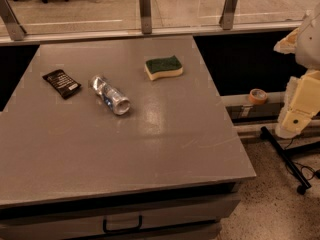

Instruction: Pick redbull can

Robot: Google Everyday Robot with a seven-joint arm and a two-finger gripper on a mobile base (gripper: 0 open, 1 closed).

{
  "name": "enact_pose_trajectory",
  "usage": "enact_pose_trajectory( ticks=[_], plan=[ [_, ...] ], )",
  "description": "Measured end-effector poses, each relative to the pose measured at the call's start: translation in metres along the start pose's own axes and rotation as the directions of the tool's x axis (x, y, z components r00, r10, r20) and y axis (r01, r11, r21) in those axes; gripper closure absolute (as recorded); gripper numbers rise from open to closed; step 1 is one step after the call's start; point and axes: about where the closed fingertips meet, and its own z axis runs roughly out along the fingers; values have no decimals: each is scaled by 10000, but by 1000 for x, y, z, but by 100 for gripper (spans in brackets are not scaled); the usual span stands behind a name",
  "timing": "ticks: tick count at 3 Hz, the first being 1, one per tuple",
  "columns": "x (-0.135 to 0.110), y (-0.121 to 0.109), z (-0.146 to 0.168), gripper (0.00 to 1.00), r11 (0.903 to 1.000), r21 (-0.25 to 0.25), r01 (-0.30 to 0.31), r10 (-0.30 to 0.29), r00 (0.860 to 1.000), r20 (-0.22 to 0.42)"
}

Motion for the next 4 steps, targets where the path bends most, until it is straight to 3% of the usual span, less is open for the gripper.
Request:
enact_pose_trajectory(
  ticks=[1, 2, 3, 4],
  plan=[
    [0, 0, 0, 0, 10000, 2, 0, 0, 10000, 1],
    [-16, -7, 5, 0, 9983, -131, -567, 569, 9983, 92],
    [-69, -32, 30, 0, 9916, -437, -1215, 1226, 9922, 235],
    [-137, -61, 62, 0, 9731, -829, -2151, 2208, 9731, 657]
  ],
)
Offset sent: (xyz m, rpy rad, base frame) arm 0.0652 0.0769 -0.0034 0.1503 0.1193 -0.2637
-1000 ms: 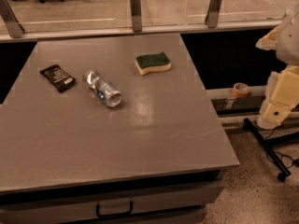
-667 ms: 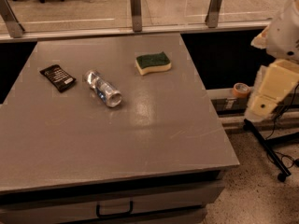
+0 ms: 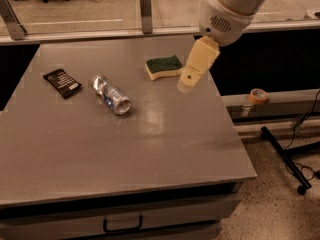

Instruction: Pick redbull can

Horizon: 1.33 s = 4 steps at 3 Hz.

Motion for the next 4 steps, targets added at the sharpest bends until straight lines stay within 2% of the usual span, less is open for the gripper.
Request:
enact_pose_trajectory(
  ticks=[1, 2, 3, 4],
  plan=[
    [-60, 0, 16, 0, 9972, 38, -744, 742, 9969, 256],
    [-70, 4, 19, 0, 9889, -13, -1485, 1485, 9884, 323],
    [-70, 4, 19, 0, 9888, -14, -1490, 1490, 9883, 323],
    [-92, 18, 34, 0, 9866, -639, -1502, 1494, 9886, -169]
  ],
)
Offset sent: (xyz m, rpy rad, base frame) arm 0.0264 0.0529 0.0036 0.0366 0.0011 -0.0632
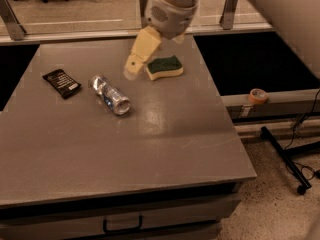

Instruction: Pick redbull can

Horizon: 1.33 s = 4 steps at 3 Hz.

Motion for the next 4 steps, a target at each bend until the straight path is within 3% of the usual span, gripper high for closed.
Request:
enact_pose_trajectory(
  ticks=[1, 2, 3, 4],
  plan=[
    [-32, 25, 23, 0, 9984, -558, 91, -125, 9981, -605],
    [-57, 43, 48, 0, 9971, -700, -303, 223, 9935, -1117],
    [-73, 62, 72, 0, 9975, -275, -645, 600, 9883, -1399],
    [-73, 71, 100, 0, 9951, 179, -971, 987, 9752, -1981]
  ],
)
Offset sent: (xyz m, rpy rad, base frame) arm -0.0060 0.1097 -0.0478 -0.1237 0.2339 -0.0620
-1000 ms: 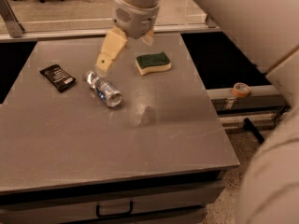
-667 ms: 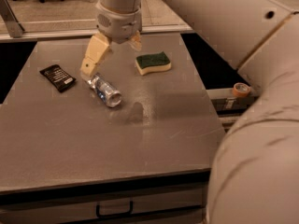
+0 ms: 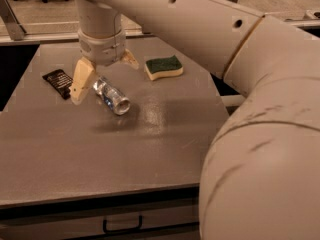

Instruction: Pick redbull can

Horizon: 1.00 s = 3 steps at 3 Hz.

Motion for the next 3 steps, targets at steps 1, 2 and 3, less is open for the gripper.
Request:
enact_pose_trajectory(
  ticks=[1, 2, 3],
  plan=[
    [3, 8, 24, 0, 9993, 236, -287, 302, 9973, -664],
    [-1, 12, 40, 18, 9984, 451, -329, 375, 9938, -1048],
    [-8, 14, 45, 40, 9984, 492, -295, 344, 9942, -1021]
  ],
)
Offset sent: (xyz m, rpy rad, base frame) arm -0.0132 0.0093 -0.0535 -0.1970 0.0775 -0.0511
